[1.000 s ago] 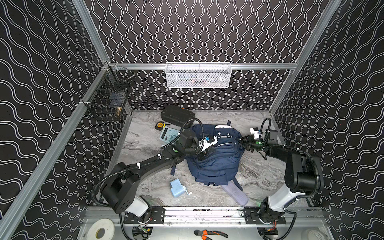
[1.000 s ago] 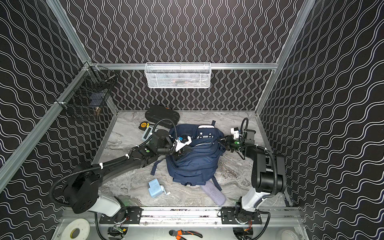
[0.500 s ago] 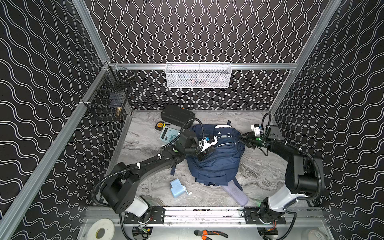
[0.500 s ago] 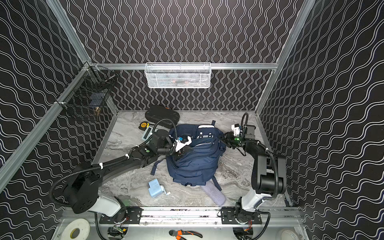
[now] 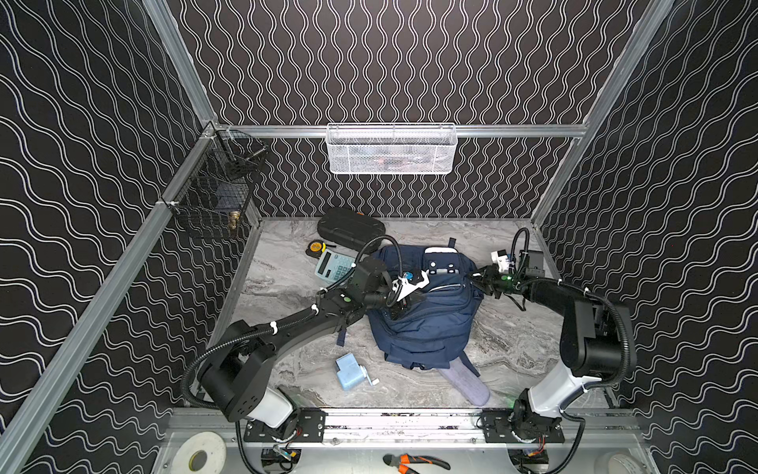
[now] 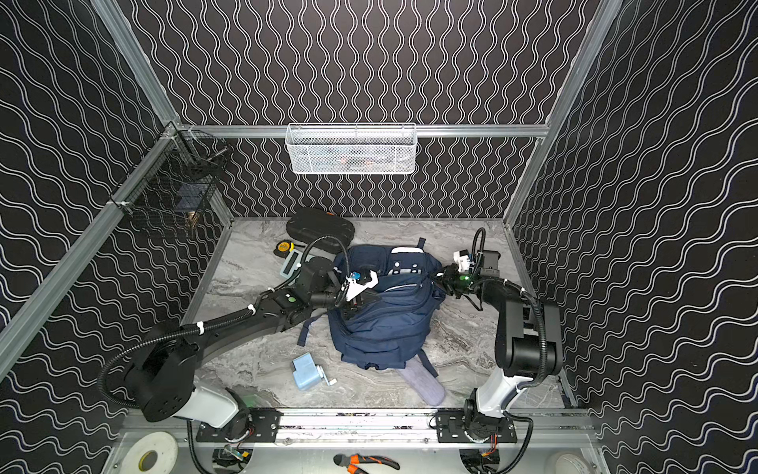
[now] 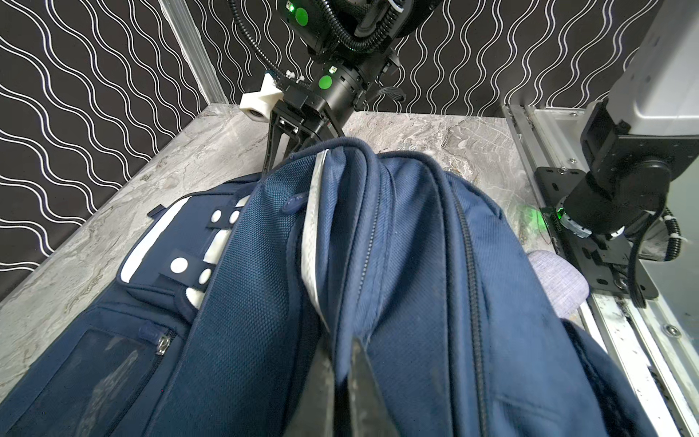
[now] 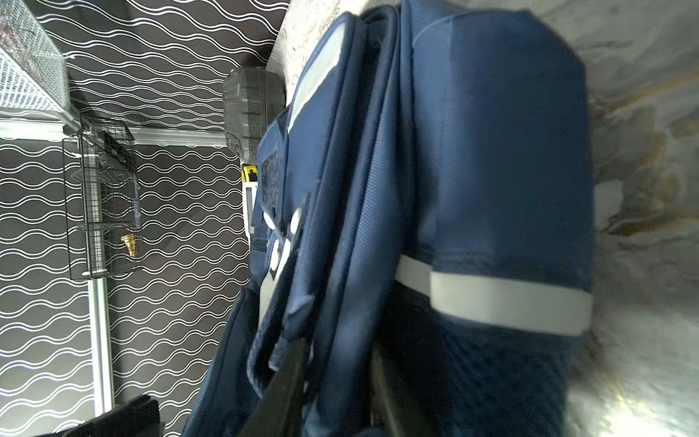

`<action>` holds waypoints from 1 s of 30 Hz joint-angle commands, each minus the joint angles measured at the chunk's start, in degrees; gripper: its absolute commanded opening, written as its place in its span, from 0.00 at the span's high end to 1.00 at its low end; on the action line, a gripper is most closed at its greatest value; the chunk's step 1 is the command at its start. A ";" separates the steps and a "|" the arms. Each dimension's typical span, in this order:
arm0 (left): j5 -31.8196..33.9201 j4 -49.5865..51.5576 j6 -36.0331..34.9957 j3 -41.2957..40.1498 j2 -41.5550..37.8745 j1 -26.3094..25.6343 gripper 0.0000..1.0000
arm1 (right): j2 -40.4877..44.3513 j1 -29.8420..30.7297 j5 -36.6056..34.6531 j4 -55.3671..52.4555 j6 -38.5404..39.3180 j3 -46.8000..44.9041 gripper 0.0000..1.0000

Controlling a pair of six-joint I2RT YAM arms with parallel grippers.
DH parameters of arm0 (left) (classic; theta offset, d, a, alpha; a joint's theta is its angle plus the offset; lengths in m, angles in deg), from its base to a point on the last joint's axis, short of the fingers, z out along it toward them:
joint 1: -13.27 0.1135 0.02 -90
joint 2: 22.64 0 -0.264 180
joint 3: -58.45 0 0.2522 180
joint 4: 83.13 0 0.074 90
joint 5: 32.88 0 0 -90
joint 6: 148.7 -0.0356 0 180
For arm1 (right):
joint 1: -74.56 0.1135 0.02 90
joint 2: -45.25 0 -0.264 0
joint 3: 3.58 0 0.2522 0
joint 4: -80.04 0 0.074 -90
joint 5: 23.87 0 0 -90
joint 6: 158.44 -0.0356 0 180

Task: Pack books, pencil case, and school supplies into a backpack
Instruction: Unzip the student bag at the center of the table.

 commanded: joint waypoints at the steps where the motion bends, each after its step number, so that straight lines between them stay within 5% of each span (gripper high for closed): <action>1: -3.11 -6.52 0.50 -0.06 -0.41 -0.01 1.00 | -0.24 0.08 -1.12 -2.09 2.95 1.66 0.75; 20: 2.47 -2.65 4.11 5.15 3.64 -0.08 1.00 | 11.02 0.37 -7.28 -13.30 5.04 1.46 1.00; 30: 20.57 4.74 12.44 13.60 7.89 -5.02 1.00 | 22.87 5.14 -7.31 -10.46 3.95 -0.84 1.00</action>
